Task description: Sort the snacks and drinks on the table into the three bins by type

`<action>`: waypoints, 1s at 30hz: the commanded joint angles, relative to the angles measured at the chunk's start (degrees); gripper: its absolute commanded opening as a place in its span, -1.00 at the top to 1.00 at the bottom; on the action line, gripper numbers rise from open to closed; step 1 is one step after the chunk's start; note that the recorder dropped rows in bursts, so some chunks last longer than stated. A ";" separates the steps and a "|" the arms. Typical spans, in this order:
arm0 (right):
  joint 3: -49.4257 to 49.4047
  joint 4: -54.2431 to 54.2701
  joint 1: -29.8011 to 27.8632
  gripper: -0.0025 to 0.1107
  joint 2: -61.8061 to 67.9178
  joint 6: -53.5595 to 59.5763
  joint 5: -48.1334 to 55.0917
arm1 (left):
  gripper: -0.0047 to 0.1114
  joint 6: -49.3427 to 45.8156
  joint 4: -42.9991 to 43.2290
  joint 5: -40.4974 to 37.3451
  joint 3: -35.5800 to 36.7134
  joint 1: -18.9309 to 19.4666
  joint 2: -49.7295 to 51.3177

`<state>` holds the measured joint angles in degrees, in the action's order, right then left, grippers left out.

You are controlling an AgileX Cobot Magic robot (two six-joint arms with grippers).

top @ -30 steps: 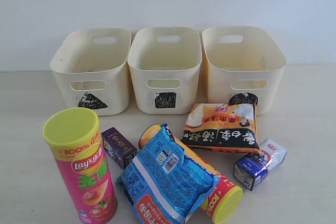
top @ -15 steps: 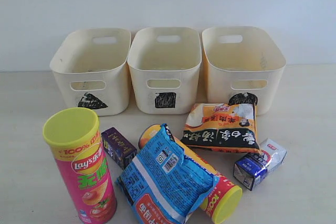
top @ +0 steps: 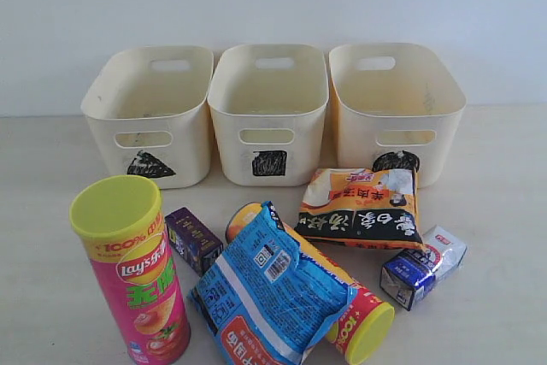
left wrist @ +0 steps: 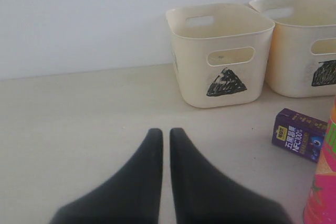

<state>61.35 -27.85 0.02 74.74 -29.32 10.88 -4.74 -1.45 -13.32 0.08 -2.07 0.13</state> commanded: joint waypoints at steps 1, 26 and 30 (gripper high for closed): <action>7.17 8.92 -0.05 0.96 5.80 16.96 20.59 | 0.85 0.39 -0.48 0.22 -0.08 0.22 -0.13; -3.34 93.42 -11.39 -0.47 29.76 83.69 46.44 | 0.85 0.39 -0.48 0.22 -0.08 0.22 -0.13; -3.34 99.57 -11.39 -0.49 35.30 90.39 42.58 | 0.85 0.39 -0.48 0.22 -0.08 0.22 -0.13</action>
<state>58.07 68.45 -10.93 108.38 57.11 55.31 -4.74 -1.45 -13.32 0.08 -2.07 0.13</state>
